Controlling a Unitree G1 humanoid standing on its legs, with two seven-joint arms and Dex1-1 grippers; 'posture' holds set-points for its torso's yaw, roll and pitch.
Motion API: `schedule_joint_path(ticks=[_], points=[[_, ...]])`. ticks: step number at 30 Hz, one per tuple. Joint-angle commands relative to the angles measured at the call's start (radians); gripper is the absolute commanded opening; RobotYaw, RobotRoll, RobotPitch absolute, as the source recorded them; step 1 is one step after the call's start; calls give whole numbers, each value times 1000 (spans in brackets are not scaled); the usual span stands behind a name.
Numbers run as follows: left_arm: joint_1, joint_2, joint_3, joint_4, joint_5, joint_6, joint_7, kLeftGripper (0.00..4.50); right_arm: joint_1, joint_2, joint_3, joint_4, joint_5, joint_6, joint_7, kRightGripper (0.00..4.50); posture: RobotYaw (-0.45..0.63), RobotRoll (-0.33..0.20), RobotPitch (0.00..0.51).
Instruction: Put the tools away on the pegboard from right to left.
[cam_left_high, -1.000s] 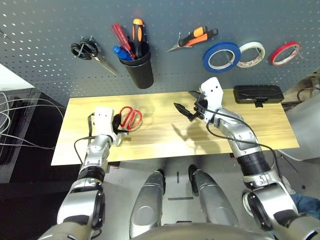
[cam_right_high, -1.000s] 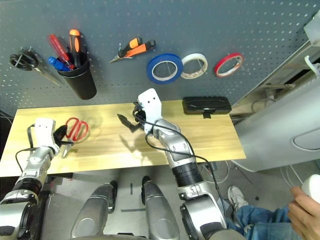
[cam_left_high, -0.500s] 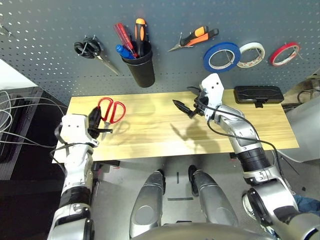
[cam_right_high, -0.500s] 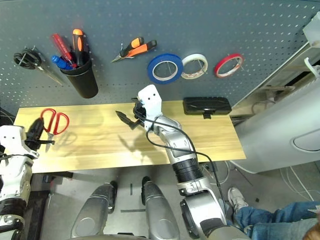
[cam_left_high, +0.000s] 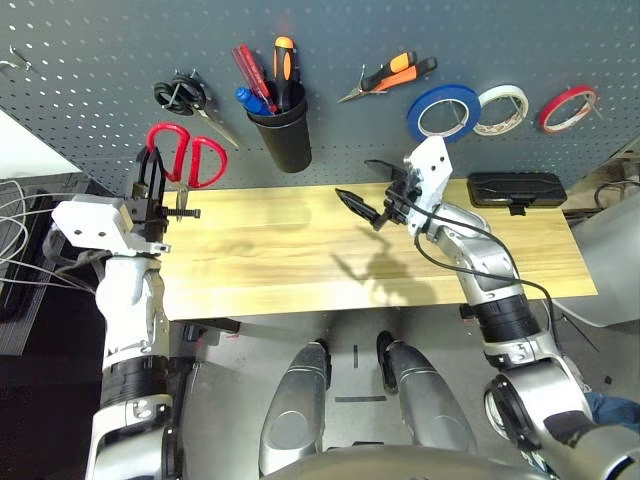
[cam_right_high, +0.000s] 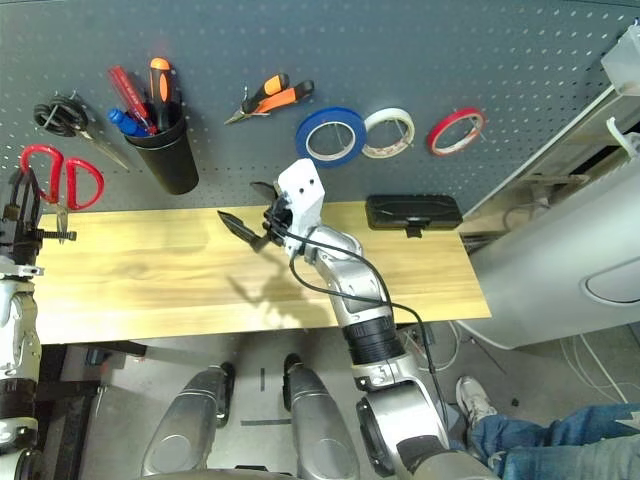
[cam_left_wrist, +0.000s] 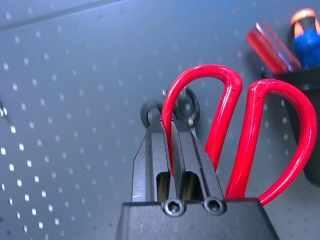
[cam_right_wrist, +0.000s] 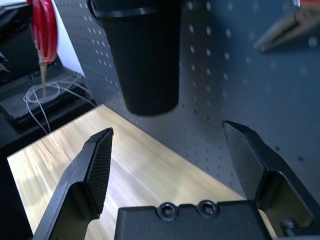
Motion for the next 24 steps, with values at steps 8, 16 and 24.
schedule_joint_path(ticks=[8, 16, 24], points=[[-44, 11, 3, 77, 0, -9, -8, 22, -36, 45, 43, 7, 8, -2, 22, 4500, 83, 0, 220], [-106, 16, -7, 153, 6, -21, -25, 22, -67, 82, 58, 26, 9, -15, 24, 4500, 84, 0, 226], [-181, 24, -18, 277, 15, -44, -50, 22, -81, 103, 62, 35, 4, -22, 20, 4500, 69, 0, 224]])
